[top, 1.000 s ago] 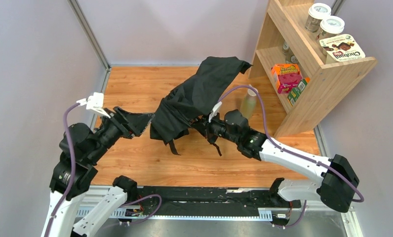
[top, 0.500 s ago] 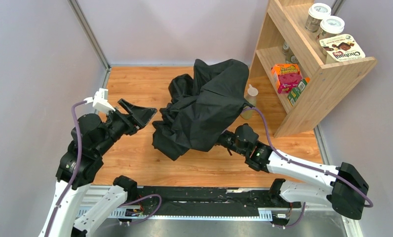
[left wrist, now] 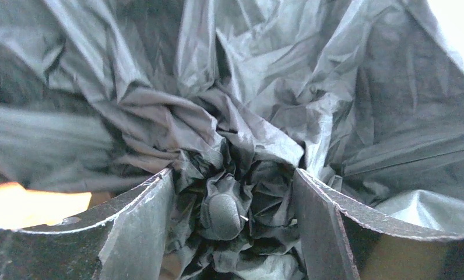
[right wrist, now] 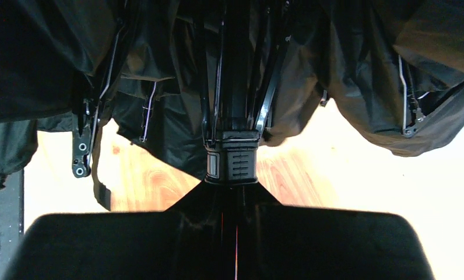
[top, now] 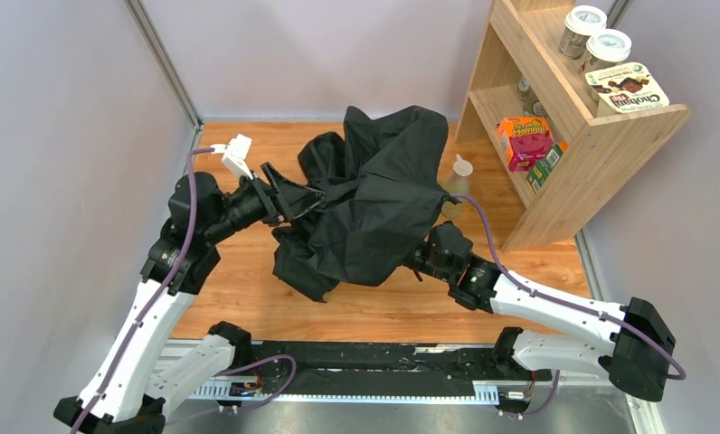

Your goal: Put away the umbrella

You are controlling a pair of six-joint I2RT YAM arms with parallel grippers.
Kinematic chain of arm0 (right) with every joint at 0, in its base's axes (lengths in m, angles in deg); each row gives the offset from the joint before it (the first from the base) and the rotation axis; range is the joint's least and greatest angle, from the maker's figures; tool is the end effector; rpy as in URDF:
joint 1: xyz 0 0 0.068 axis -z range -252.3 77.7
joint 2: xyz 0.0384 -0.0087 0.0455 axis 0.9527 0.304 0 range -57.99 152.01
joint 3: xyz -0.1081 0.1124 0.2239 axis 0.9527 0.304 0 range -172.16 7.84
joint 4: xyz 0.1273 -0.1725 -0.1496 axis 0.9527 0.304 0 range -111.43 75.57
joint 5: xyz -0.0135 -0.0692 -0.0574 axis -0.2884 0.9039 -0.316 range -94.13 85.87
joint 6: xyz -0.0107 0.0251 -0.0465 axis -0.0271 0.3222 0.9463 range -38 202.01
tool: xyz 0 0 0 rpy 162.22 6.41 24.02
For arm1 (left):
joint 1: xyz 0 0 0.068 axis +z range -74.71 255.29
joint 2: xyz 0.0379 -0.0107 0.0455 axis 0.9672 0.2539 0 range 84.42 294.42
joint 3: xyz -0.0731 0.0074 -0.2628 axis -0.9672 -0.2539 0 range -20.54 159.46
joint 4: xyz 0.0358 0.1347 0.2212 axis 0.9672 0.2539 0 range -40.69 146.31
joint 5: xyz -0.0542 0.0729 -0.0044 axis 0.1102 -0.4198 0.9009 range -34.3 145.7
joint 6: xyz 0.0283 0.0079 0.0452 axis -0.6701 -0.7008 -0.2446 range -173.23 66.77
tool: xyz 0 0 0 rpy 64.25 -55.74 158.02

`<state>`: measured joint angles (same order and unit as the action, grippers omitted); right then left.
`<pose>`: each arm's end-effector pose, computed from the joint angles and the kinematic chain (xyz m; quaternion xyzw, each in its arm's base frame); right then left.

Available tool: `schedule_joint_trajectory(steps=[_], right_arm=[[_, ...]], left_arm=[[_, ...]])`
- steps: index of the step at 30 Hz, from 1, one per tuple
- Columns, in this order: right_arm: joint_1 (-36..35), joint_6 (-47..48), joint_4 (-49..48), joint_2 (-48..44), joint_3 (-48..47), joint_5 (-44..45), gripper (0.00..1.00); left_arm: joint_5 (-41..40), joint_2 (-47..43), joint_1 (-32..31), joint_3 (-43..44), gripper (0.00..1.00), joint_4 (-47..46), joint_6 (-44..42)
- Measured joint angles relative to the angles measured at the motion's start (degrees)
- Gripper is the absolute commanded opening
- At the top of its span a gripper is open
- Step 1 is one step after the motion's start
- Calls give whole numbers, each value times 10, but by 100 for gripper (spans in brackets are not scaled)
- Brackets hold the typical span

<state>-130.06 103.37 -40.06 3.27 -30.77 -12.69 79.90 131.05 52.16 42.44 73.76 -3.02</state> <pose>0.1294 0.2153 0.2985 -0.5038 0.5300 0.2641 0.6289 0.1435 -0.0771 0.4170 -0.0393 0.7501 -0.5097 0.4195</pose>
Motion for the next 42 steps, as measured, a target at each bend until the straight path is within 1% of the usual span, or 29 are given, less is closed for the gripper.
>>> schedule_joint_trajectory(steps=[1,2,3,4,5,6,7,8,9,10,11,13,14,17,20,23,26,28,30,32,35,39,40,42], right_arm=[[-1,0,4,3,-5,3,0],[-2,1,8,5,-9,8,0],[-5,2,18,9,-14,19,0],[-7,2,25,14,-17,34,0],[-10,2,35,22,-22,55,1],[-11,2,41,28,-26,68,8],[-12,1,55,35,-33,82,16],[-12,-3,62,42,-37,96,22],[-12,-10,71,45,-42,106,28],[-12,-17,85,45,-47,117,38],[-11,-27,97,45,-53,127,54],[-12,-53,123,37,-61,132,73],[-15,-67,129,30,-62,131,78],[-24,-122,153,-8,-58,124,86],[-25,-180,181,-76,-30,115,95],[-25,-229,222,-173,12,115,99],[-24,-262,263,-253,32,111,100],[-17,-282,282,-286,33,100,100],[4,-299,285,-296,30,71,98],[47,-318,287,-282,19,23,95],[105,-351,264,-228,1,-76,91],[115,-392,211,-131,-33,-197,88],[114,-409,185,-109,-34,-223,86],[114,-442,140,-78,-34,-262,73]], left_arm=[[14,7,1,-5,61,-9,0],[25,14,1,-8,55,-13,2],[38,24,2,-9,44,-23,-1],[46,30,4,-10,36,-30,0],[53,37,5,-12,21,-39,-3],[58,43,8,-15,17,-51,-4],[61,47,9,-21,8,-64,-1],[66,47,12,-31,6,-85,1],[71,46,17,-44,1,-106,6],[75,45,21,-52,0,-123,7],[84,45,24,-56,0,-140,7],[112,54,36,-55,0,-168,1],[134,63,41,-51,0,-183,-6],[218,92,64,-43,0,-228,-8],[299,121,100,-22,0,-256,-9],[356,144,122,10,0,-264,-28],[397,152,127,26,0,-270,-44],[429,151,127,27,0,-282,-45],[453,148,127,27,0,-288,-46],[472,140,127,26,0,-294,-48],[486,122,127,26,0,-308,-47],[495,107,127,26,0,-335,-34],[495,105,127,26,0,-341,-29],[495,100,127,23,0,-347,-26]])
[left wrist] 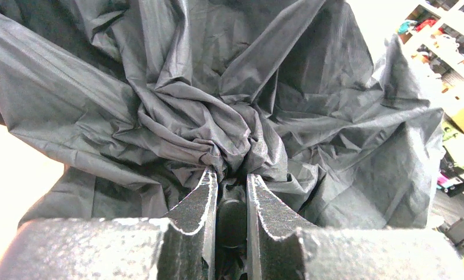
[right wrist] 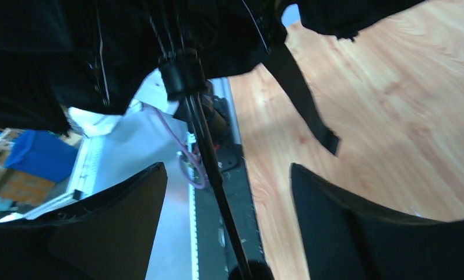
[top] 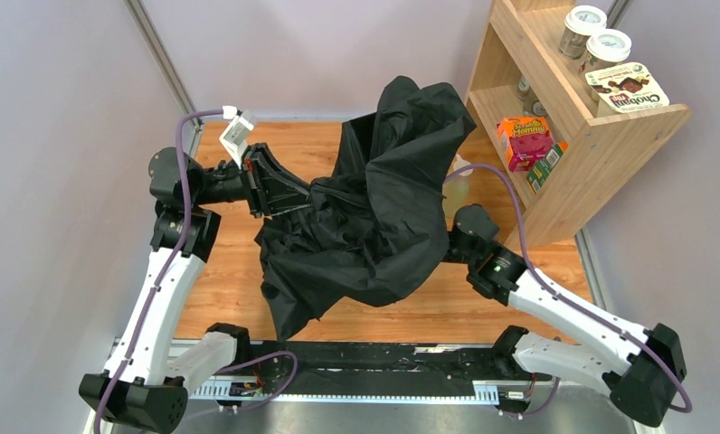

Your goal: Put away the umbrella

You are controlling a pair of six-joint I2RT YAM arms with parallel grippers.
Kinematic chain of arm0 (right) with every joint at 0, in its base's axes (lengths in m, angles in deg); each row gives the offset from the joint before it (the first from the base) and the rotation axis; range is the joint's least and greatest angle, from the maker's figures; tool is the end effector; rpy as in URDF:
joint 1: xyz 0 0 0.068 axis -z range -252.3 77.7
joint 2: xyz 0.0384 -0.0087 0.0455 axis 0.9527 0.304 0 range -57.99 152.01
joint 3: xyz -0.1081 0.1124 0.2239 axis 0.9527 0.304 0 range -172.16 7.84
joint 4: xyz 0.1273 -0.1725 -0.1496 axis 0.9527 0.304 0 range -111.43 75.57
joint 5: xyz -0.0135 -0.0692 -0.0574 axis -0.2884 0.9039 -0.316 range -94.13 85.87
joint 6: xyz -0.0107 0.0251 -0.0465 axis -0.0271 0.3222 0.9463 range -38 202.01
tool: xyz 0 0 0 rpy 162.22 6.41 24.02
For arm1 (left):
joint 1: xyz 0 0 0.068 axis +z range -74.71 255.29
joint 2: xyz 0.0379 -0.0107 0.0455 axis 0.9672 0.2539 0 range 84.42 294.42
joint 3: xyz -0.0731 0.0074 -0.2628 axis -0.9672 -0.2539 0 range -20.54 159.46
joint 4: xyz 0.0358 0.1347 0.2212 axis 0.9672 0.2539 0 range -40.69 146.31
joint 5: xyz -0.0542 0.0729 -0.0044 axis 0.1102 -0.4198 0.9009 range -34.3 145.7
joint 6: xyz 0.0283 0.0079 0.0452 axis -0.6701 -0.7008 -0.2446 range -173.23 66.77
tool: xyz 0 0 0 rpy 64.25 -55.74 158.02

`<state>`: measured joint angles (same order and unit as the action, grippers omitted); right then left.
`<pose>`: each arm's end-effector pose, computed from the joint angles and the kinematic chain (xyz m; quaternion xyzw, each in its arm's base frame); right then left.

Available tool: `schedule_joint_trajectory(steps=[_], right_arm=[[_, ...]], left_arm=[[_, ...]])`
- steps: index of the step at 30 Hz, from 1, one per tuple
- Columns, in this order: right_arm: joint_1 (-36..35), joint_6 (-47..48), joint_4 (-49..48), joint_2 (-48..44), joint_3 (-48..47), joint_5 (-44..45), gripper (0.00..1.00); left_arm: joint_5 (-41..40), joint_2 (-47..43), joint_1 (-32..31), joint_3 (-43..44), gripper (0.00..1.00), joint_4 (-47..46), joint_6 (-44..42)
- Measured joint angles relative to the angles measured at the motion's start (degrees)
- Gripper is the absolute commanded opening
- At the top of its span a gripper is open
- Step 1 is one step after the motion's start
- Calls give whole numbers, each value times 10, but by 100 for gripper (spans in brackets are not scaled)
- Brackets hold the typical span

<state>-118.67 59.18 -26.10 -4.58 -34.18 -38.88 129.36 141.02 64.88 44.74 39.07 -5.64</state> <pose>0.1351 0.1712 0.3239 -0.3398 0.6578 0.5437 0.3953 0.1780 -0.0674 0.4575 0.3141 0.5964 -0.6205 0.4007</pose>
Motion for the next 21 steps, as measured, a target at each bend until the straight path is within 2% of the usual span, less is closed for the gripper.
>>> schedule_joint_trajectory(steps=[4,6,7,8,9,12,16,17,18,21], right_arm=[[-9,-48,-85,53,0,-26,29],[-12,-69,-116,69,0,-26,0],[-14,-77,-150,78,0,-42,0],[-18,-77,-164,79,0,-43,0],[-21,-78,-185,80,1,-57,0],[-22,-101,-226,81,11,-23,0],[-10,-121,-232,83,36,34,0],[-8,-124,-230,85,38,48,0],[-5,-128,-228,88,40,61,0],[6,-137,-228,95,44,88,0]], left_arm=[[-3,-14,0,-15,0,-10,11],[-10,-17,0,-19,7,-14,16],[-20,-17,0,-19,28,-11,14],[-34,-17,2,-19,44,-1,16],[-51,-16,4,-18,73,17,15],[-111,-20,3,4,73,120,-19],[-261,-50,1,74,74,300,-80],[-301,-64,2,94,71,340,-95],[-337,-80,2,115,55,375,-109],[-415,-118,2,176,36,446,-137]])
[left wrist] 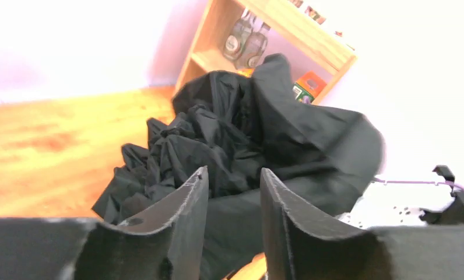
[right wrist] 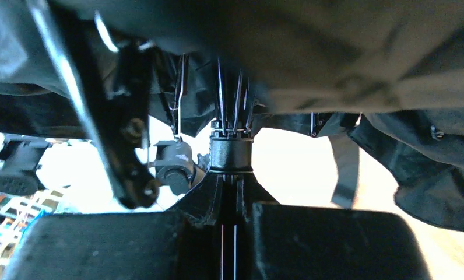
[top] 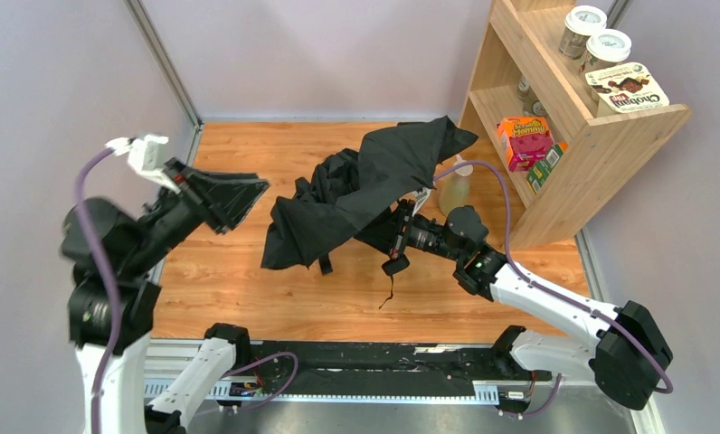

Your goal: Put away the umbrella

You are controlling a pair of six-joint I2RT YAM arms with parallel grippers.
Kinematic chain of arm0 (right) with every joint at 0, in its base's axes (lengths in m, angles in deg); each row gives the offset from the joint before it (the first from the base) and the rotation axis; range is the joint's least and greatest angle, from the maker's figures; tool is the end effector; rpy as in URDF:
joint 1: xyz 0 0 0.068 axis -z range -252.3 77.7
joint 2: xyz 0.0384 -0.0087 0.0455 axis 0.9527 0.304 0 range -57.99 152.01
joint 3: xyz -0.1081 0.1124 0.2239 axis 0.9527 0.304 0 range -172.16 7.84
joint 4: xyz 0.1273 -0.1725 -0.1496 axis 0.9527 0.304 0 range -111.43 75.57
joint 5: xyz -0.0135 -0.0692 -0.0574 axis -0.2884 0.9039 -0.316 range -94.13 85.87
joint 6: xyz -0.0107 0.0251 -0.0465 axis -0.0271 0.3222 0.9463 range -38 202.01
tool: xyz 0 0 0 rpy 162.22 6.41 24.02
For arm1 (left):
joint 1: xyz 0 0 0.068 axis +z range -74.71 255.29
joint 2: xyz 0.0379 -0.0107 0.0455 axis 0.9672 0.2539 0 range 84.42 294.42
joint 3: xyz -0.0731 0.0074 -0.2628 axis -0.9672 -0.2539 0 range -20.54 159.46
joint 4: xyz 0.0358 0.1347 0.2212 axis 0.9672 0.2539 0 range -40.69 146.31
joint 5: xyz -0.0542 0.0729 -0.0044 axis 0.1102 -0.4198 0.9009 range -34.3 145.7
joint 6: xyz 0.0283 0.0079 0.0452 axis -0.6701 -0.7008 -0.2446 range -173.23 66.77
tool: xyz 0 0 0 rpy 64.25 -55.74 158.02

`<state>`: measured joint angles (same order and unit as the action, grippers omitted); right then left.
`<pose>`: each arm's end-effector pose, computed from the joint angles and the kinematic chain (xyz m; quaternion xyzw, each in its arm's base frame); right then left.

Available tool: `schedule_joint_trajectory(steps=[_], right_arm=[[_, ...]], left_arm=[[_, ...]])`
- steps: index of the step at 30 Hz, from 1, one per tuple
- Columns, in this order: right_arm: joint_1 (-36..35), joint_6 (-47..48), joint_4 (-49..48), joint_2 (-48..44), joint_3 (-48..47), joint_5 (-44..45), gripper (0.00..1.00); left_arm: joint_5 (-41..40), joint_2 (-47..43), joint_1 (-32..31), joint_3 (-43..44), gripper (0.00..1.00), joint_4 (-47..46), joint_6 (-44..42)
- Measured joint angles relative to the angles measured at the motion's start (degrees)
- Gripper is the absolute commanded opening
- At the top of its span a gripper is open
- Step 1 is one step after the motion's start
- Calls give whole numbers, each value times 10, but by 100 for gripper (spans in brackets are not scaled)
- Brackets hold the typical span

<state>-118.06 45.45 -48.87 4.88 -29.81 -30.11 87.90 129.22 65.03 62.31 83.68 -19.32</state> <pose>0.1651 0.1920 0.3026 -0.2157 0.6604 0.5795 0.4262 0.0876 -0.0351 0.5045 0.0634 0.6847 -0.4393 0.5781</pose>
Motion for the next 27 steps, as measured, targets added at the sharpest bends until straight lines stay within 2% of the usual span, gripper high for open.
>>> schedule_joint_trajectory(steps=[1,3,6,13,18,20,24,27], right_arm=[[5,-2,0,3,0,6,0],[14,-5,-1,10,0,16,0],[31,-19,-3,25,0,23,0],[46,-41,-5,50,-10,11,0],[42,-41,-7,53,-18,-7,0],[34,-40,-11,55,-18,-12,0],[0,-33,-28,66,-23,-28,0],[-22,-31,-46,70,-23,-43,0]], left_arm=[[-10,-12,0,17,28,11,-8],[2,-30,0,42,23,16,-14],[40,-32,0,46,22,19,-19],[94,-29,0,-89,20,17,7],[141,-12,-7,-192,20,-109,95],[141,14,-31,-207,19,-152,120],[123,95,-117,-203,17,-194,118],[106,156,-141,-203,17,-200,107]])
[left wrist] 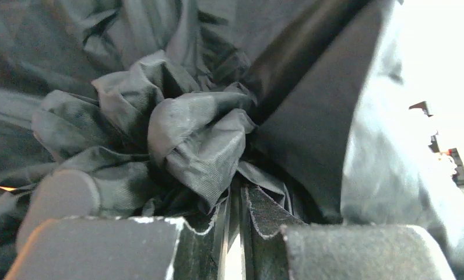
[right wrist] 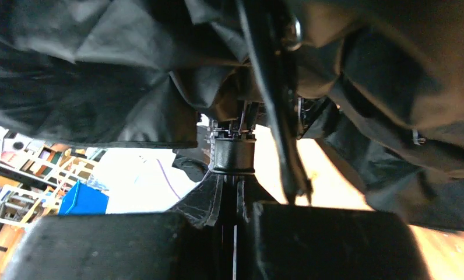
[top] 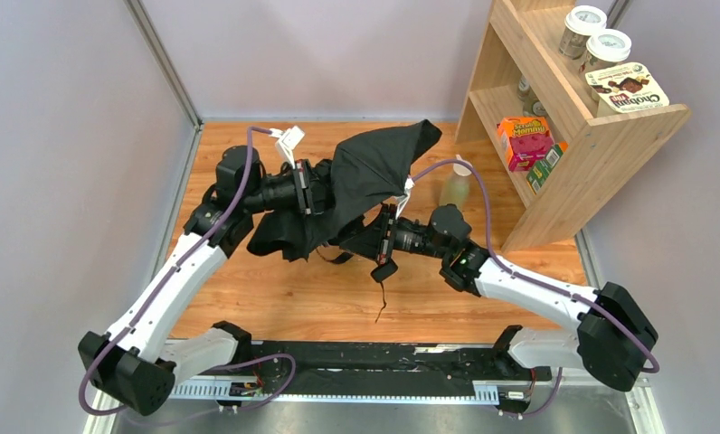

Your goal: Put away the umbrella

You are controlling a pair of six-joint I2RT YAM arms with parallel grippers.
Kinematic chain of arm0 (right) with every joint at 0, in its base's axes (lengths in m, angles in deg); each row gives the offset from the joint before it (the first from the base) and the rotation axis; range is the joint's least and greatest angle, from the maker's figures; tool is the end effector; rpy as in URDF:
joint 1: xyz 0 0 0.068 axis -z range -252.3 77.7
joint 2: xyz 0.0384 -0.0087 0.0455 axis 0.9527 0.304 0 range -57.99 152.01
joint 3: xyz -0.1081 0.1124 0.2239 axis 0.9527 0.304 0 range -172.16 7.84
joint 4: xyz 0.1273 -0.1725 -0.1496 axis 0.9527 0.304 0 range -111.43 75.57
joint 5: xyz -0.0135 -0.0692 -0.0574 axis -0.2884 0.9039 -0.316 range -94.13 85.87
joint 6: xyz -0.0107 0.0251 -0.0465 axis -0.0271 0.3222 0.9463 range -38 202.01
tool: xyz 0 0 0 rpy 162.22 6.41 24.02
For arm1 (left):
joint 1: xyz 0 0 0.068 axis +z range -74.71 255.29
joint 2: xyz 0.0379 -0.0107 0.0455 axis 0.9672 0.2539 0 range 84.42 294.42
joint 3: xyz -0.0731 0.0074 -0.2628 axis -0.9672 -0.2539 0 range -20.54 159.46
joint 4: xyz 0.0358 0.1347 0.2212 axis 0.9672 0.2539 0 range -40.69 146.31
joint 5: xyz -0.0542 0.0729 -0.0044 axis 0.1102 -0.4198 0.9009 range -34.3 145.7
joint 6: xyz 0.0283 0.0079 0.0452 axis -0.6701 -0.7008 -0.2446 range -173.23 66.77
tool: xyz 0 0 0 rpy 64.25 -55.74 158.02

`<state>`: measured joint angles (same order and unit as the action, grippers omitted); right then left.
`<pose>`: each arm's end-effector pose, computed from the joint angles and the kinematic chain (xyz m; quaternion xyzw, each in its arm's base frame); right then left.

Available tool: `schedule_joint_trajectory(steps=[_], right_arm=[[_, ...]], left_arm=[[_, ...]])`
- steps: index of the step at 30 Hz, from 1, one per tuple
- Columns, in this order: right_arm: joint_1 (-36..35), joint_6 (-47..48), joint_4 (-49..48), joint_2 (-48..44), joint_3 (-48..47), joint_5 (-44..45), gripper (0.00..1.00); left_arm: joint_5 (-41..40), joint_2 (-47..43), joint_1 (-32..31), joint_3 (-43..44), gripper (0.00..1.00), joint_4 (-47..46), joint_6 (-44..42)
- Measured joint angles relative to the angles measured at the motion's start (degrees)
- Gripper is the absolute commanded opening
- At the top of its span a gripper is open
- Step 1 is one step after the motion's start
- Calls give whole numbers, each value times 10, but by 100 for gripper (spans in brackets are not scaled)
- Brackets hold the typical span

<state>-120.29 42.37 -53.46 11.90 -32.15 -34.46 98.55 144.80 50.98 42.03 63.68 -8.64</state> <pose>0.1714 0.2172 0.2953 -0.2367 0.6542 0.6121 0.3759 0.1995 -0.1166 0.3913 0.0984 0.7534 -0.5652 0.3214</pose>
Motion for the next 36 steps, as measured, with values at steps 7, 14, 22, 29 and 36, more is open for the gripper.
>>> schedule_joint_trajectory(steps=[7,14,22,29,36], right_arm=[[9,17,14,-6,2,5,0],[48,55,27,-45,2,3,0],[61,104,82,-67,2,17,0],[60,132,162,-67,-4,80,0],[60,155,224,-66,-17,173,0]], left_arm=[[-36,-22,-1,0,47,12,-28],[-83,-130,-1,4,60,82,-50],[-90,-190,-1,22,70,105,-12],[-68,-159,-19,-38,71,5,147],[-82,-138,-31,-47,71,-6,233]])
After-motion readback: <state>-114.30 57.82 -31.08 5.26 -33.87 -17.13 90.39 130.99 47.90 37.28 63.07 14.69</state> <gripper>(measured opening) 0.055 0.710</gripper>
